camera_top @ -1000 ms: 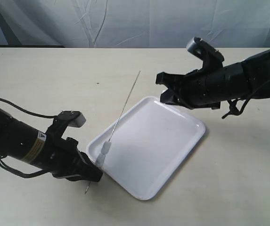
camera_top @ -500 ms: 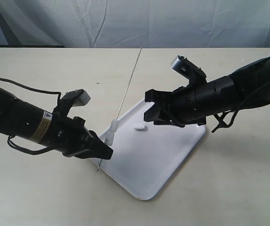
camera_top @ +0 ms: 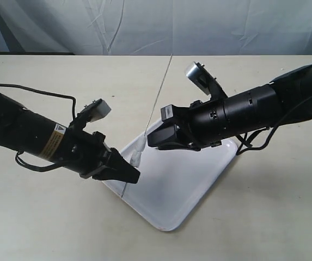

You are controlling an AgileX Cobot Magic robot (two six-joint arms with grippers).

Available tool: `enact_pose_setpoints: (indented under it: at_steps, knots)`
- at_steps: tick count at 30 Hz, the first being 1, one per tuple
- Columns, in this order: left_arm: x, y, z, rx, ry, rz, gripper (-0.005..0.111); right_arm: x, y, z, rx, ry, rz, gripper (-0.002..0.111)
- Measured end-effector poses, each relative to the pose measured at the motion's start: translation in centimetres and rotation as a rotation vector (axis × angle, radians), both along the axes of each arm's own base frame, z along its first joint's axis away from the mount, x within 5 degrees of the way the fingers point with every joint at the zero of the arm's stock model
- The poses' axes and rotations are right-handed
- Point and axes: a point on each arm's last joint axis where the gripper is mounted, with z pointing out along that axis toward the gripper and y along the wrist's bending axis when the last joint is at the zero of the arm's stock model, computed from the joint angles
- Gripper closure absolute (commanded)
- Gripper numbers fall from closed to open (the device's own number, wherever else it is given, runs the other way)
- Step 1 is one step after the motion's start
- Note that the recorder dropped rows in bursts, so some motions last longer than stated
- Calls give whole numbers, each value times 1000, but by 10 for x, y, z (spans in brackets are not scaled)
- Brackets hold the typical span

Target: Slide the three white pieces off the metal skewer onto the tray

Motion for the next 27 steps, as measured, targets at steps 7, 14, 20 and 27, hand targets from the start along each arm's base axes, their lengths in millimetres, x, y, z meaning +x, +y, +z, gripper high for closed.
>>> enact_pose_setpoints:
  at_steps: [7, 14, 20, 27]
  knots:
    - [-1, -1, 2, -23, 13, -16, 107, 1, 1, 2, 20, -3, -17, 77]
    - [-3, -2, 3, -39, 22, -28, 107, 2, 1, 2, 25, -10, -18, 77]
    - [-3, -3, 5, -61, 30, -32, 107, 3, 1, 3, 33, -10, -30, 77]
    - [-3, -5, 8, -99, 20, -27, 107, 3, 1, 3, 37, -11, -34, 77]
